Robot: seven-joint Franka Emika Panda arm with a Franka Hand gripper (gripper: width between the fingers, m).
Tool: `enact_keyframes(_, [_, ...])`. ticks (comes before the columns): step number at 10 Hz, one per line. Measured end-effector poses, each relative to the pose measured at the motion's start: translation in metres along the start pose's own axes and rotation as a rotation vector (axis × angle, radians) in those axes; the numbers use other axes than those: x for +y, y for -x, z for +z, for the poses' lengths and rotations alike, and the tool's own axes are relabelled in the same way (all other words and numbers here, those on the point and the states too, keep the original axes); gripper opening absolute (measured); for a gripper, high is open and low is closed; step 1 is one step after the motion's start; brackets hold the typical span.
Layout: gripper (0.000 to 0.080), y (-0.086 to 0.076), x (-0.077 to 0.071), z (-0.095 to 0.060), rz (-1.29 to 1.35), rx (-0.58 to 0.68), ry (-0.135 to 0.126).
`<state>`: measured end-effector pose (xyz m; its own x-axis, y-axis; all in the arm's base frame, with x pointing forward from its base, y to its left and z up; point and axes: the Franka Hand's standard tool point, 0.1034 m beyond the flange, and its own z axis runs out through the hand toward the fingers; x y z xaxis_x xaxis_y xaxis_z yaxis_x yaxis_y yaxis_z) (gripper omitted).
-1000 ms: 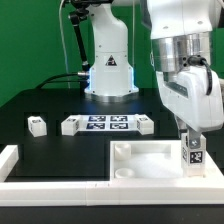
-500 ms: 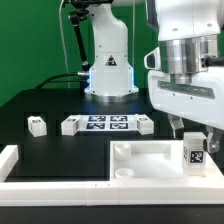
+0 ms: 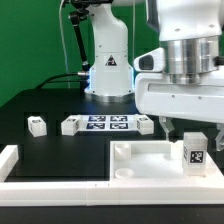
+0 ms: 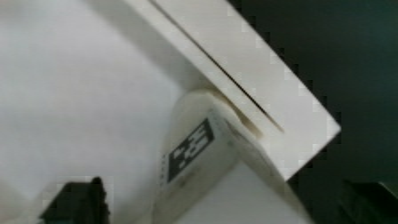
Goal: Assemble square table
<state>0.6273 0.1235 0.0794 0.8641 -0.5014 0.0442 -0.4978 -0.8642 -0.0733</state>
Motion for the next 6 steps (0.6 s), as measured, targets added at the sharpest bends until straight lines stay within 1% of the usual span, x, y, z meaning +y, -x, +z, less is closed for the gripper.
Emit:
enact_keyframes(1, [0.0649,-0.0011,-0.0008,-0.0010,-0.155,0.007,0.006])
enact_keyframes(2, [0.0649,-0.0009,-0.0002,-0.0005,-0.127,0.006,0.005])
enact_keyframes(4, [0.0384,-0.0009,-0.0001,-0.0004,-0.114,0.006,0.006])
enact_keyframes(5, [0.0291,-0.0011,0.0014,-0.0001,-0.081,0.005,0.008])
enact_keyframes(6, [0.0291,-0.0012,0.0019,0.0001,0.008,0.004,0.007])
